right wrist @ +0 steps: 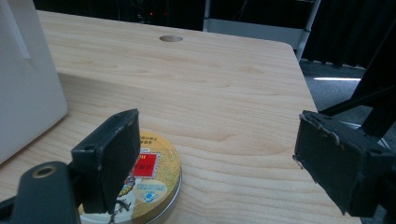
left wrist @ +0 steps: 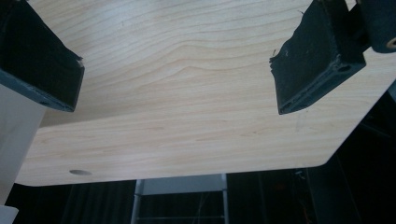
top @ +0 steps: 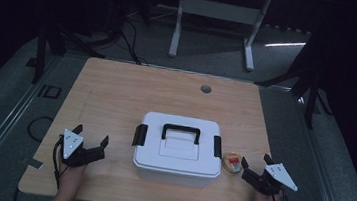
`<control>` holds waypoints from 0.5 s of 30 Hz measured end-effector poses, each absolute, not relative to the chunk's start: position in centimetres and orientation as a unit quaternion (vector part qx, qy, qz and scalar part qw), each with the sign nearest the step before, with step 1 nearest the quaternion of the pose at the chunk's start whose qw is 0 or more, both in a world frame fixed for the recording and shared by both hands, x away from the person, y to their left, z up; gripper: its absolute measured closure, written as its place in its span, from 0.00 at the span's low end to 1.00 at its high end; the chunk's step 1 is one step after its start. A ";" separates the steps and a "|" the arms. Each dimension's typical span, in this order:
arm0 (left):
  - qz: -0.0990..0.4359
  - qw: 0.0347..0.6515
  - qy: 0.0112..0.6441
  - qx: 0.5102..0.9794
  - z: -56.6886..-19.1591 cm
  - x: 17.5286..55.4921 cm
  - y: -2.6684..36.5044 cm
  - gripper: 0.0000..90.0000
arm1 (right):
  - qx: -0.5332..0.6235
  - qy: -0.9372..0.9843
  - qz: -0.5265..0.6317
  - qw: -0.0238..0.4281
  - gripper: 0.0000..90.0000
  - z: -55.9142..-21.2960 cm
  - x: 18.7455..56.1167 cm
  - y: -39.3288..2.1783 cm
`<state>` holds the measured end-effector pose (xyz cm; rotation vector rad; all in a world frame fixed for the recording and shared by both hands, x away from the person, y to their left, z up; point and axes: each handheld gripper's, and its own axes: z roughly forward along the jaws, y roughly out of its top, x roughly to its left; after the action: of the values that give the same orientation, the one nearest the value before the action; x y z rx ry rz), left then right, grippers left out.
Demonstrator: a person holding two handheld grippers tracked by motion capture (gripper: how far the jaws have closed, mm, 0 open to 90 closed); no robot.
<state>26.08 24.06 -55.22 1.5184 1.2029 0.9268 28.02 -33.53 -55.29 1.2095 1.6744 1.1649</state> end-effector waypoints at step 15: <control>0.347 0.513 0.488 0.615 -53.6 26.7 25.0 0.01 | 0.478 0.648 0.465 0.369 0.16 -55.3 28.0 -33.8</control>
<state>26.69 24.96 -53.62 1.4795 1.1732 0.8334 28.01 -33.80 -55.28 1.2262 1.6638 1.1932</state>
